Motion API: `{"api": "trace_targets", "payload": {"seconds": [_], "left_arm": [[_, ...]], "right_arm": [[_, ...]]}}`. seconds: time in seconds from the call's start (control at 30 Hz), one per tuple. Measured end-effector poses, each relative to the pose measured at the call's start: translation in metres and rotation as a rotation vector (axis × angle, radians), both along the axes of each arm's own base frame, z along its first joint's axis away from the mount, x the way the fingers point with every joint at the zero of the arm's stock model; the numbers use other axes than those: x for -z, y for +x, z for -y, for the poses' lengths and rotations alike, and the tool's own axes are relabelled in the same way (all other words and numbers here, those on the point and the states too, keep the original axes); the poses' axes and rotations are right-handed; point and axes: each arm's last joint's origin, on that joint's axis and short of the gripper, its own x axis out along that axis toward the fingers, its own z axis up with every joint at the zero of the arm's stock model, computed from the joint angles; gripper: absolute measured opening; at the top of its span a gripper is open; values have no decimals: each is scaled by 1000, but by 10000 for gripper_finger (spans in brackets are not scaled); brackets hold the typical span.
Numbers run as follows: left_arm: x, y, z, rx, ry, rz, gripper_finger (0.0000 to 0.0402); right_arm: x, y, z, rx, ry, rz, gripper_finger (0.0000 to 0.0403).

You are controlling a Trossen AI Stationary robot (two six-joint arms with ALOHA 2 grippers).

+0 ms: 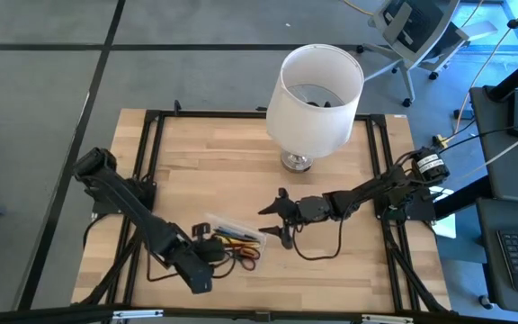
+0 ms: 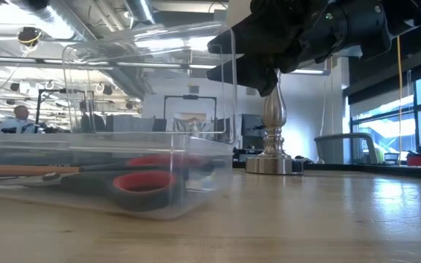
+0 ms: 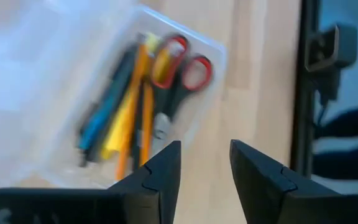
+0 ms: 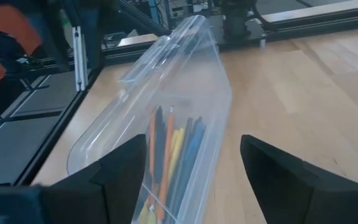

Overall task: Pick & place school supplies into a supply box
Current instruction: Close the transparent supply box

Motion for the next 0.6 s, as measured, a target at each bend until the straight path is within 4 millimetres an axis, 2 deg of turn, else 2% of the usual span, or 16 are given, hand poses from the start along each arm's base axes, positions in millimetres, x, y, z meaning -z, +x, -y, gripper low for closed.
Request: {"api": "trace_targets", "payload": {"seconds": [0.13, 0.3, 0.47, 0.6], "left_arm": [[-12, -6, -12, -64, 67, 57, 122], [-30, -5, -36, -172, 151, 158, 115], [-41, 5, -68, -264, 249, 219, 109], [-36, 20, -92, -296, 236, 155, 105]], "right_arm": [[0, -1, -3, -7, 3, 0, 265], [-2, -1, -8, -21, 1, 3, 265], [-10, 4, -11, -40, -44, 19, 265], [-16, 9, -12, -49, -72, 21, 265]]}}
